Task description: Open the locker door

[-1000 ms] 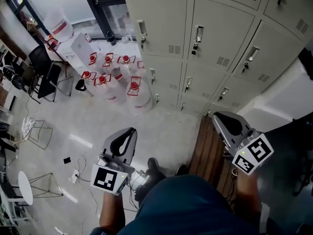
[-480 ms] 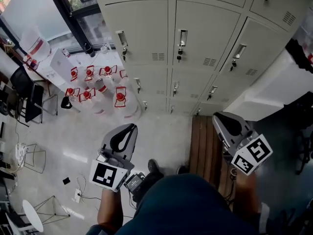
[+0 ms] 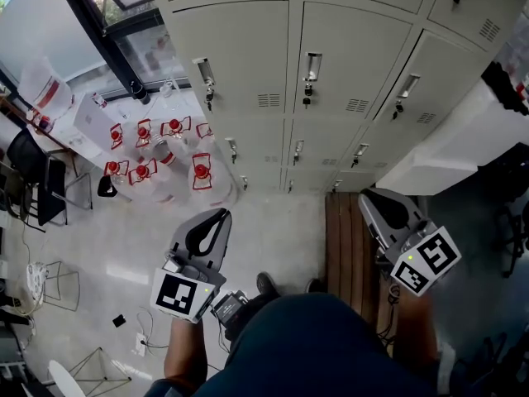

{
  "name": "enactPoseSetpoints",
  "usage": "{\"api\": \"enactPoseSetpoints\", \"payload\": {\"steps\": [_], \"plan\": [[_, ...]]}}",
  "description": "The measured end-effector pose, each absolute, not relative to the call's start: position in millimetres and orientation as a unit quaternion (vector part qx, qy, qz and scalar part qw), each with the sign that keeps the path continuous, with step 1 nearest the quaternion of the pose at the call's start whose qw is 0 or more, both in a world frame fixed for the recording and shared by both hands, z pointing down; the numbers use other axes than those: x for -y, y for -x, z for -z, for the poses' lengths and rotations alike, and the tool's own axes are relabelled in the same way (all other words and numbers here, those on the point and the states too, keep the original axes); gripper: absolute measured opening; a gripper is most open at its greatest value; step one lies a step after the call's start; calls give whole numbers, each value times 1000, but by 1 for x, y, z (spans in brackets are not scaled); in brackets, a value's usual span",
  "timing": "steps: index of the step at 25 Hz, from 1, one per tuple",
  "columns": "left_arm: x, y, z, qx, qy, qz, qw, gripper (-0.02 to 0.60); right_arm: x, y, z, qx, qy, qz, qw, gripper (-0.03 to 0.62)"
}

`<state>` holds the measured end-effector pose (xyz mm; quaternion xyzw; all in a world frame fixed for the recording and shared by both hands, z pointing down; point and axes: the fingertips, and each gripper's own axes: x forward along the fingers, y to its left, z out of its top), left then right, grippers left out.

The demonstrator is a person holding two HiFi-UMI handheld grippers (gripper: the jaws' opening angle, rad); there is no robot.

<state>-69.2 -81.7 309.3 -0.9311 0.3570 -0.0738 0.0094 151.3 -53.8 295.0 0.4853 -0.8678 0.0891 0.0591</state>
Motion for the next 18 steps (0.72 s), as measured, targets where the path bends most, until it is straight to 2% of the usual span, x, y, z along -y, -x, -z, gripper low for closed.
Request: {"api": "enactPoseSetpoints", "payload": {"steps": [18], "plan": [[140,112,-325,-303,950,79,12,31,83,-104,-302,841,-529,-90,64,35]]}}
